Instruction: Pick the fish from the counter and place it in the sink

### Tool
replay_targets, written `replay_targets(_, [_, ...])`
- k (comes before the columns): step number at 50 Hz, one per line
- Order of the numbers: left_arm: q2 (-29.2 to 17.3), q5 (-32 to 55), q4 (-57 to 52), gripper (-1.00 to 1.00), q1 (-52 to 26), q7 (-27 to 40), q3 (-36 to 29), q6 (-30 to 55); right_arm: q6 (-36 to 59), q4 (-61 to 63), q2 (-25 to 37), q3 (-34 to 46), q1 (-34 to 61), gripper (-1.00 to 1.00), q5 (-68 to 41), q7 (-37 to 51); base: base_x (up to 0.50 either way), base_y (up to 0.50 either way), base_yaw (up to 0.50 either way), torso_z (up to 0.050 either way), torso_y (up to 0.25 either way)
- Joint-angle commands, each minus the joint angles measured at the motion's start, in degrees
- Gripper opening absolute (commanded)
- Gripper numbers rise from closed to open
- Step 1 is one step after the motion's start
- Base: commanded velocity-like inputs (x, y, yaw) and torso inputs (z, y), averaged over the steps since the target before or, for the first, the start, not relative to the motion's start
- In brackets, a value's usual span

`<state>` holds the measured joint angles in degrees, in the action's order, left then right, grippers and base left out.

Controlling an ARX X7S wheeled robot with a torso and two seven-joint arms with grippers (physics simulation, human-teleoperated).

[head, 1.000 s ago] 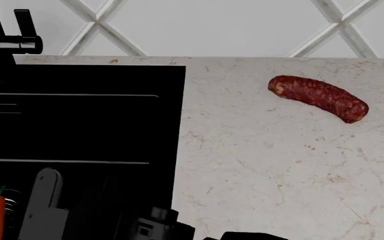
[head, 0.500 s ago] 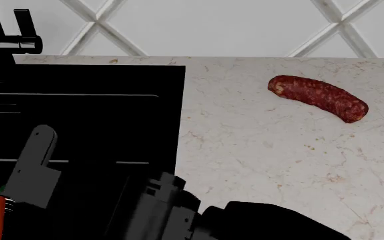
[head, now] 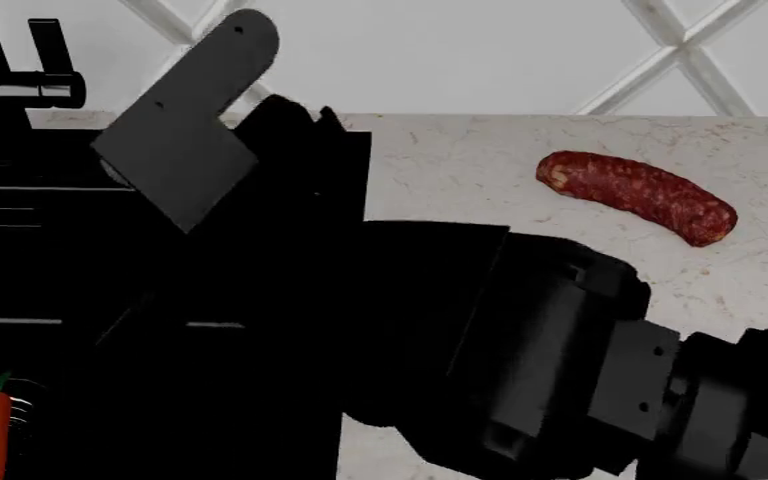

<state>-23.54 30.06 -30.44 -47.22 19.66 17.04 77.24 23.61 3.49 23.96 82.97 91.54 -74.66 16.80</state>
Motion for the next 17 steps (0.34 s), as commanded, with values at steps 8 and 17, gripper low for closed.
replay_targets(8, [0.4, -0.4, -0.4, 1.00, -0.4, 0.1, 1.2, 1.0, -4.7, 34.4, 31.4, -8.4, 0.8, 1.00, -8.1, 16.7, 0.00, 0.00, 0.00, 0.000, 0.000])
replay_targets(17, [0.2, 0.3, -1.5, 1.00, 0.1, 0.2, 1.8, 1.7, -12.7, 43.6, 47.0, -9.1, -5.9, 1.00, -6.3, 19.8, 0.00, 0.00, 0.00, 0.000, 0.000])
